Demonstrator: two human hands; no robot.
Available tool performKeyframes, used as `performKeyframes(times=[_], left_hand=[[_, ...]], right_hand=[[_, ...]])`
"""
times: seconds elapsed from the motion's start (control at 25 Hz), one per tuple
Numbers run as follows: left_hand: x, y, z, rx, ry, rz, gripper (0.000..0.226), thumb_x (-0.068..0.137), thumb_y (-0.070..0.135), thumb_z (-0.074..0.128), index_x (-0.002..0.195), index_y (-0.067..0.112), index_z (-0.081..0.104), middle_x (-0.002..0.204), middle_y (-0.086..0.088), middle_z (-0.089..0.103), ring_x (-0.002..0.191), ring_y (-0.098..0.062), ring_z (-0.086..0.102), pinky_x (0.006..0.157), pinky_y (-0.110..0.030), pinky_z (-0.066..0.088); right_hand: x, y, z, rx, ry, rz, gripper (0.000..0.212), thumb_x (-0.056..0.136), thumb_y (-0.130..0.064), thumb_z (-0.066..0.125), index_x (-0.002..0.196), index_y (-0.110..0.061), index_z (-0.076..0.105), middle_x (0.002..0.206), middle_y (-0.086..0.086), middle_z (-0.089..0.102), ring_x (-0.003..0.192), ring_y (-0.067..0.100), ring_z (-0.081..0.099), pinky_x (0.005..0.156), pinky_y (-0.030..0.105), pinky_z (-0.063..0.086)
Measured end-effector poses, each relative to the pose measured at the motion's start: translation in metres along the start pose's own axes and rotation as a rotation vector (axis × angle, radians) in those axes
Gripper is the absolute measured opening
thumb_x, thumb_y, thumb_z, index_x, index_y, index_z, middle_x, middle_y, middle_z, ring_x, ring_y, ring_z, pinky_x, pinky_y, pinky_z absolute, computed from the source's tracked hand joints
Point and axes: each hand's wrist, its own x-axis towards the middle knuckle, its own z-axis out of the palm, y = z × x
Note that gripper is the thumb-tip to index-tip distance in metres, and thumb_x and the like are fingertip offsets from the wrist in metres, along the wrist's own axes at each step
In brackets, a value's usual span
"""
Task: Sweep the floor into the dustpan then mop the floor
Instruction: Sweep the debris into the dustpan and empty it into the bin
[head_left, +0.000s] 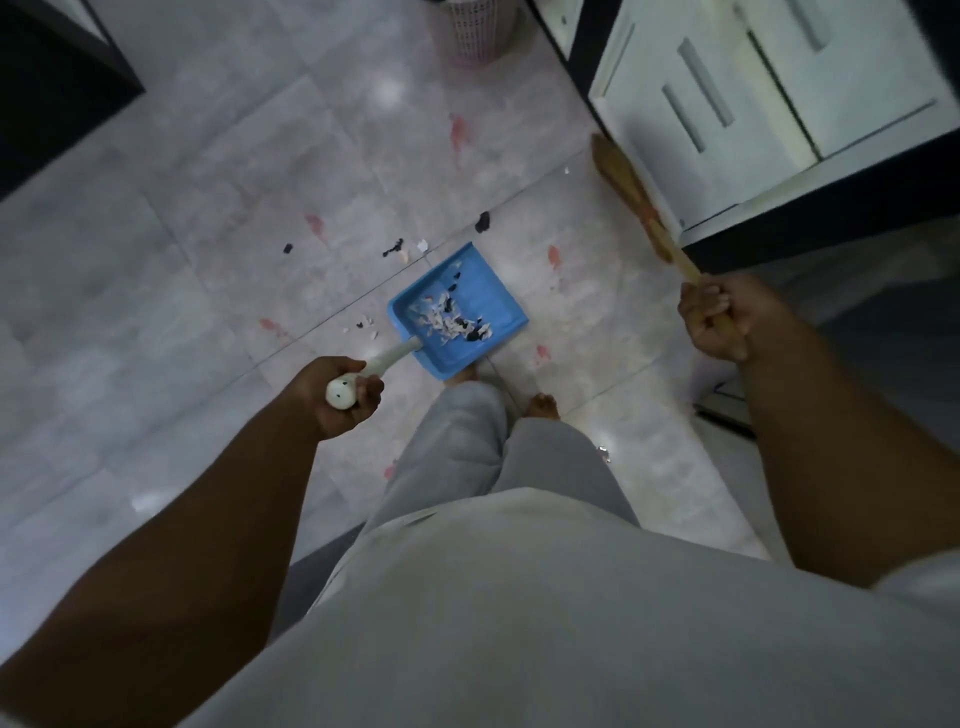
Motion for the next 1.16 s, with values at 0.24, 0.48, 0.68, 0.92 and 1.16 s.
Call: performKeyframes(times=[0.24,0.48,0.68,0.92,1.16], left_hand=[[0.009,0.032,-0.041,-0.092,0.009,-0.03,0.032,0.094,0.018,0.041,0.119,-0.002,0.042,0.065,-0.01,0.054,0.045,-0.012,0.052,0.038,-0.017,0.045],[0.009,0.058,-0.059,-0.144,-0.009,-0.051,0.036,0.095,0.018,0.039,0.126,-0.001,0.038,0.071,-0.007,0.049,0.045,-0.01,0.051,0.039,-0.017,0.045],[0.003,0.063,-0.07,-0.191,-0.016,-0.034,0.033,0.095,0.017,0.04,0.121,-0.002,0.039,0.07,-0.006,0.046,0.044,-0.011,0.051,0.038,-0.016,0.045],[0.007,0.051,-0.088,-0.25,0.002,-0.026,0.027,0.095,0.017,0.04,0.114,-0.002,0.044,0.069,-0.009,0.048,0.049,-0.011,0.05,0.038,-0.016,0.045],[0.005,0.034,-0.114,-0.326,0.018,-0.018,0.03,0.095,0.017,0.041,0.116,-0.003,0.041,0.074,-0.009,0.047,0.044,-0.012,0.051,0.037,-0.017,0.046]], right_hand=[[0.049,0.029,0.077,-0.101,-0.009,0.102,0.033,0.103,-0.017,0.032,0.072,-0.01,0.043,0.044,-0.005,0.038,0.029,0.004,0.035,0.031,0.013,0.03],[0.003,0.051,0.079,-0.366,0.023,0.258,0.032,0.102,-0.025,0.035,0.077,-0.01,0.049,0.045,-0.006,0.041,0.028,0.004,0.035,0.025,0.014,0.029],[-0.015,0.033,0.091,-0.482,0.097,0.232,0.032,0.101,-0.028,0.036,0.077,-0.012,0.05,0.043,-0.007,0.04,0.026,0.003,0.034,0.023,0.015,0.028],[0.028,0.052,0.139,-0.507,0.162,0.207,0.027,0.101,-0.021,0.036,0.08,-0.01,0.049,0.044,-0.005,0.042,0.029,0.005,0.036,0.028,0.013,0.029],[0.017,0.099,0.142,-0.639,0.161,0.349,0.029,0.102,-0.022,0.035,0.079,-0.009,0.048,0.043,-0.003,0.04,0.027,0.007,0.035,0.025,0.014,0.027]])
